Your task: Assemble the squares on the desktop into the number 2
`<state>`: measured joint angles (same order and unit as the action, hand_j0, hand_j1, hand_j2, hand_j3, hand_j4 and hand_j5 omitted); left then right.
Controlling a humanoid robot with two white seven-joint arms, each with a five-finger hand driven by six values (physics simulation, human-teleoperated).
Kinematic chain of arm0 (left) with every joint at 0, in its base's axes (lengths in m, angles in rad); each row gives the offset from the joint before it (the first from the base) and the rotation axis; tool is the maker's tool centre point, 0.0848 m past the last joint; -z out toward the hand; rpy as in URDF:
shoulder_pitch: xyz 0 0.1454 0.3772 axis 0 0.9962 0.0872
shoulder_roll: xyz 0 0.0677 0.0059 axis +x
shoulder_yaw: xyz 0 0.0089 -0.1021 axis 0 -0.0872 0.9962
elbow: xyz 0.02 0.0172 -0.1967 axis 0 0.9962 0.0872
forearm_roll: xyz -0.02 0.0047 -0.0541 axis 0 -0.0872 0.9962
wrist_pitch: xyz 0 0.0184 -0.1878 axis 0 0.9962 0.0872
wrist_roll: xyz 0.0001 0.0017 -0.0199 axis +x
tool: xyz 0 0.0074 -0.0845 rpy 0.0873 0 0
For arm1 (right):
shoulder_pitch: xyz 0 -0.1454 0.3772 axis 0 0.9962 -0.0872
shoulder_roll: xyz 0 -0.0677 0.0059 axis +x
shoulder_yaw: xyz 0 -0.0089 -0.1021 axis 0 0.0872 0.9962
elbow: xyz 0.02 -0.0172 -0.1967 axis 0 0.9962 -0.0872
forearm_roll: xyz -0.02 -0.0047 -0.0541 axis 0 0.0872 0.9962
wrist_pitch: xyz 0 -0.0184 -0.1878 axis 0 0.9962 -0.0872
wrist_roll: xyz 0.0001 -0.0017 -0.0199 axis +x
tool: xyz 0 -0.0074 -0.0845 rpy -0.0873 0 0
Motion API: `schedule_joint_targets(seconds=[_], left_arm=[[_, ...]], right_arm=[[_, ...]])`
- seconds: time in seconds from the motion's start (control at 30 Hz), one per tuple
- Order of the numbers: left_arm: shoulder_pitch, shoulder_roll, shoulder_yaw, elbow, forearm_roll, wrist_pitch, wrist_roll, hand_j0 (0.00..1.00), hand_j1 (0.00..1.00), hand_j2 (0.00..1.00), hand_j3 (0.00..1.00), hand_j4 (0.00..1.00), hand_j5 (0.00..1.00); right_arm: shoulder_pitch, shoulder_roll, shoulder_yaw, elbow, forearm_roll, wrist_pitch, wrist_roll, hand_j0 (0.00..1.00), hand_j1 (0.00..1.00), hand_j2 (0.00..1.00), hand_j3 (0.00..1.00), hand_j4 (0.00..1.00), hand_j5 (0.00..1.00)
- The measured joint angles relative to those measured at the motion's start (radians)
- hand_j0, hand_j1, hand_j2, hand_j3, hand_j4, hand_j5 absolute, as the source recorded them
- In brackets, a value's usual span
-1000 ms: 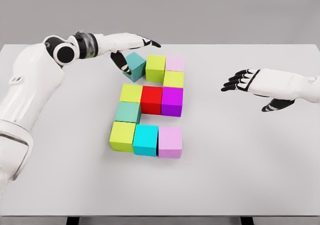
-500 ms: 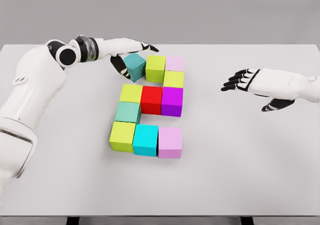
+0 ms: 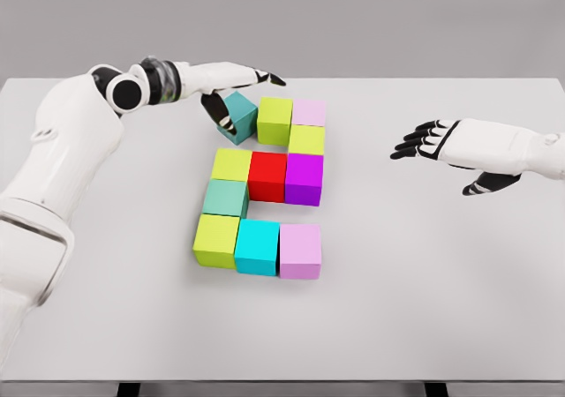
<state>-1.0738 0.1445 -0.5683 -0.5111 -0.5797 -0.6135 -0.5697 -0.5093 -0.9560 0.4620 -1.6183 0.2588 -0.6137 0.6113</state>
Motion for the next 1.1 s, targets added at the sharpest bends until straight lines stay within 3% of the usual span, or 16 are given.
schedule_joint_targets(seconds=[0.33,1.1], left_arm=[[-0.008,-0.002,-0.005,0.015,0.0,0.0,0.001,1.0,1.0,1.0,1.0,1.0,1.0],[-0.017,0.007,-0.094,0.084,-0.001,0.0,0.106,1.0,1.0,1.0,1.0,1.0,1.0]], right_arm=[[-0.002,0.0,0.0,0.0,0.0,0.0,0.0,1.0,1.0,1.0,1.0,1.0,1.0],[-0.015,0.001,0.0,0.0,0.0,0.0,0.0,1.0,1.0,1.0,1.0,1.0,1.0]])
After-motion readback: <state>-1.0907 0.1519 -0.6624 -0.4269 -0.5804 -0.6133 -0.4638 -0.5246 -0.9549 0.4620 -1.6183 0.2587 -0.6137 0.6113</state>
